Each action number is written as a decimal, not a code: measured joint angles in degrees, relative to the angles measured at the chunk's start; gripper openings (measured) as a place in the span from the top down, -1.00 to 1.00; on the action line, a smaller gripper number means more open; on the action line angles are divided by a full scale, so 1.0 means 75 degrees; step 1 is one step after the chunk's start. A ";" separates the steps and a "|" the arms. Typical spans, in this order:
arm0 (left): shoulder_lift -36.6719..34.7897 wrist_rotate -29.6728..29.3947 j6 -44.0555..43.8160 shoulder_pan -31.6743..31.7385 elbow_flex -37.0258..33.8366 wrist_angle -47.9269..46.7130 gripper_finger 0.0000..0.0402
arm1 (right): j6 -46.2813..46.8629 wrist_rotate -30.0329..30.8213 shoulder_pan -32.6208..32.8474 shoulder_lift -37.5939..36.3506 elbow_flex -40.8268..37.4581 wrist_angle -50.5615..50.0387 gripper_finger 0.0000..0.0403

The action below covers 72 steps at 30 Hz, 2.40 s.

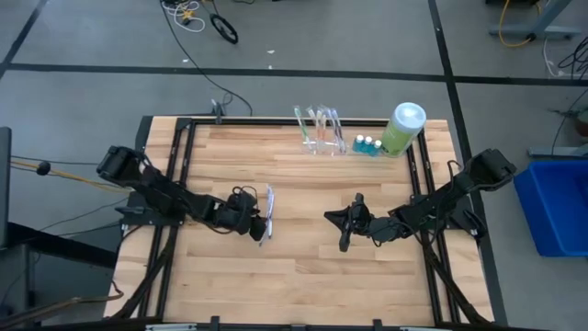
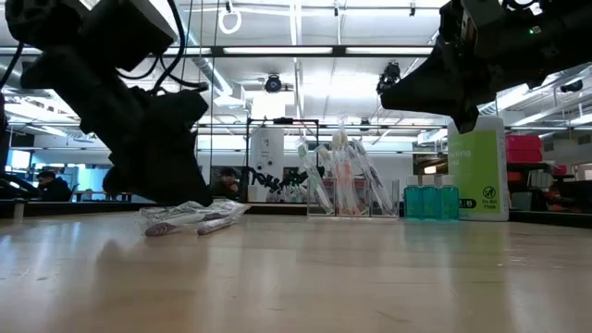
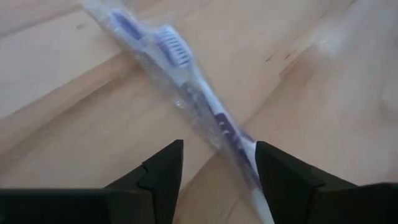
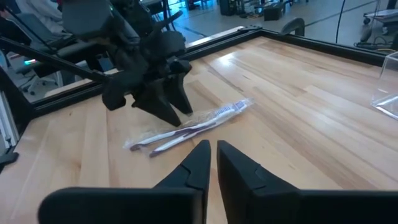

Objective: Pick & Place toothbrushing station
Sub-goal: Put the purple toothbrush into the right section of the transparent organizer

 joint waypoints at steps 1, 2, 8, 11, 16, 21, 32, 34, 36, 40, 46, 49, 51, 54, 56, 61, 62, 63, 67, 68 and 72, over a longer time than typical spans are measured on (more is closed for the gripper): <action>0.0078 -0.0005 0.0000 0.0001 0.0000 0.0084 0.05 | 0.0002 0.0000 0.0000 0.0000 0.0000 -0.0008 0.81; 0.0172 -0.0003 -0.0004 0.0001 0.0000 0.0229 0.08 | 0.0002 0.0000 0.0000 0.0000 0.0000 -0.0008 0.79; 0.0244 -0.0101 0.0050 -0.0002 0.0000 0.0436 0.30 | 0.0006 0.0003 0.0000 0.0000 0.0000 -0.0006 0.75; 0.0244 -0.0141 0.0273 -0.0002 0.0000 0.0554 0.46 | 0.0008 0.0067 0.0000 0.0000 0.0000 -0.0006 0.79; 0.0232 -0.0149 0.0880 -0.0002 0.0000 0.0650 0.79 | 0.0014 0.0073 0.0000 0.0000 0.0003 -0.0006 0.88; 0.0140 -0.0095 0.1397 -0.0003 0.0000 0.0596 0.97 | 0.0072 0.0073 0.0000 0.0000 0.0002 -0.0003 0.97; -0.0724 -0.0564 0.2849 -0.0071 0.0337 0.0646 0.99 | 0.0146 0.0073 0.0000 0.0000 0.0000 -0.0001 0.79; -0.0733 -0.0812 0.3225 -0.0163 0.0433 0.0963 1.00 | 0.0146 0.0070 0.0000 0.0000 0.0000 -0.0003 0.75; -0.0718 -0.0975 0.3577 -0.0259 0.0455 0.1448 1.00 | 0.0191 0.0031 -0.0001 0.0144 0.0003 0.0166 0.72; -0.0534 -0.1256 0.4177 -0.0405 0.0463 0.2640 1.00 | 0.0209 -0.0116 -0.0013 0.1053 0.0072 0.0998 0.66; -0.0523 -0.1805 0.4969 -0.0465 0.0469 0.3781 1.00 | -0.0046 0.0092 -0.0133 0.3284 0.1161 0.2690 0.50; -0.0523 -0.1888 0.5470 -0.0463 0.0469 0.4493 1.00 | -0.0318 0.0162 -0.0328 0.4313 0.2064 0.3140 0.35; -0.0523 -0.1890 0.5728 -0.0465 0.0467 0.4754 1.00 | -0.0425 0.0179 -0.0500 0.4796 0.2682 0.3222 0.23; -0.0523 -0.1869 0.5990 -0.0483 0.0466 0.5165 1.00 | -0.0535 -0.0002 -0.0762 0.5195 0.3327 0.3173 0.04; -0.0523 -0.1836 0.6065 -0.0495 0.0466 0.5244 1.00 | -0.0614 -0.0267 -0.0873 0.5226 0.3463 0.3081 -0.08; -0.0523 -0.1821 0.6070 -0.0503 0.0466 0.5212 1.00 | -0.0804 0.0065 -0.0877 0.4794 0.3181 0.3267 -0.21; -0.0523 -0.1789 0.6065 -0.0503 0.0466 0.5238 1.00 | -0.0965 0.0368 -0.0833 0.4690 0.3087 0.3483 -0.21; -0.0523 -0.1753 0.6063 -0.0503 0.0466 0.5240 1.00 | -0.1143 0.0552 -0.0804 0.4612 0.3030 0.3783 -0.21; -0.0523 -0.1730 0.6063 -0.0532 0.0466 0.5402 1.00 | -0.1955 0.0285 -0.0811 0.4336 0.2763 0.5127 -0.17; -0.0523 -0.1706 0.6107 -0.0535 0.0466 0.5461 1.00 | -0.2054 0.0079 -0.0828 0.4296 0.2729 0.5323 -0.16; -0.0523 -0.1589 0.6309 -0.0584 0.0466 0.5656 1.00 | -0.2239 -0.0623 -0.0991 0.4339 0.2916 0.5429 -0.15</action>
